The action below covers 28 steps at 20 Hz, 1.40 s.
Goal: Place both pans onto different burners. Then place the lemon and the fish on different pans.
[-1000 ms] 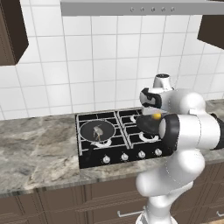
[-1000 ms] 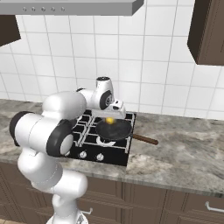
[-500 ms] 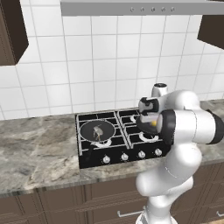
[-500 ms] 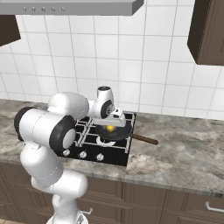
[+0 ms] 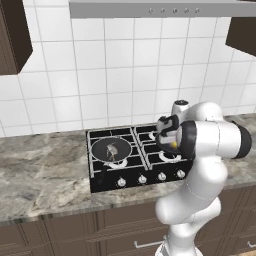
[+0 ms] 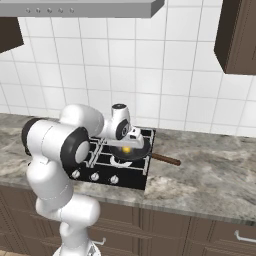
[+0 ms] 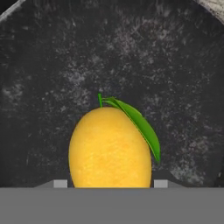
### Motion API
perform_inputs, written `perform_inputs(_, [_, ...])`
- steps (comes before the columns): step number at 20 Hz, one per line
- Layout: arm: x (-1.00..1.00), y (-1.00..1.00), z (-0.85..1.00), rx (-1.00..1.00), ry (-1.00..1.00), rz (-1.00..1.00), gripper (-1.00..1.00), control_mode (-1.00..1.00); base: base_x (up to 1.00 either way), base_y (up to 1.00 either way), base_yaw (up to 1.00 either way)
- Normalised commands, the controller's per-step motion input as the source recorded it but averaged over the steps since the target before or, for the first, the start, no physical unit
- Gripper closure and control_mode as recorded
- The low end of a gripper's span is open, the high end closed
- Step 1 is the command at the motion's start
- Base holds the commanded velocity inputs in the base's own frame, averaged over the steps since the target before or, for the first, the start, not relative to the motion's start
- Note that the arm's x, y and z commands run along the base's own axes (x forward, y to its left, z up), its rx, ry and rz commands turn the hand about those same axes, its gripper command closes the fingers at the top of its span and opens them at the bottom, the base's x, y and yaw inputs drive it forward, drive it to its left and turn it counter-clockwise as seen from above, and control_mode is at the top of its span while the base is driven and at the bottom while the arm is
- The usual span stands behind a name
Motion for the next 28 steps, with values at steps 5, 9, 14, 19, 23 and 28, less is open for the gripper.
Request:
perform_inputs(5, [0.13,0.0,-0.15,0.0,0.0,0.0,1.0,-1.0,0.0,0.0,0.0])
perform_inputs(9, [0.03,0.0,-0.08,0.0,0.0,0.01,1.0,-1.0,0.0,0.0,0.0])
perform_inputs(14, [0.03,0.0,-0.05,0.0,0.0,0.0,-1.0,-1.0,0.0,0.0,0.0])
perform_inputs(19, [0.0,-0.01,0.09,0.0,0.0,0.03,-1.0,-1.0,0.0,0.0,0.0])
perform_inputs(23, [-0.01,0.0,0.59,0.0,0.0,0.0,-1.0,-1.0,0.0,0.0,0.0])
perform_inputs(28, [-0.23,0.0,0.83,0.0,0.0,0.0,-1.0,-1.0,0.0,0.0,0.0])
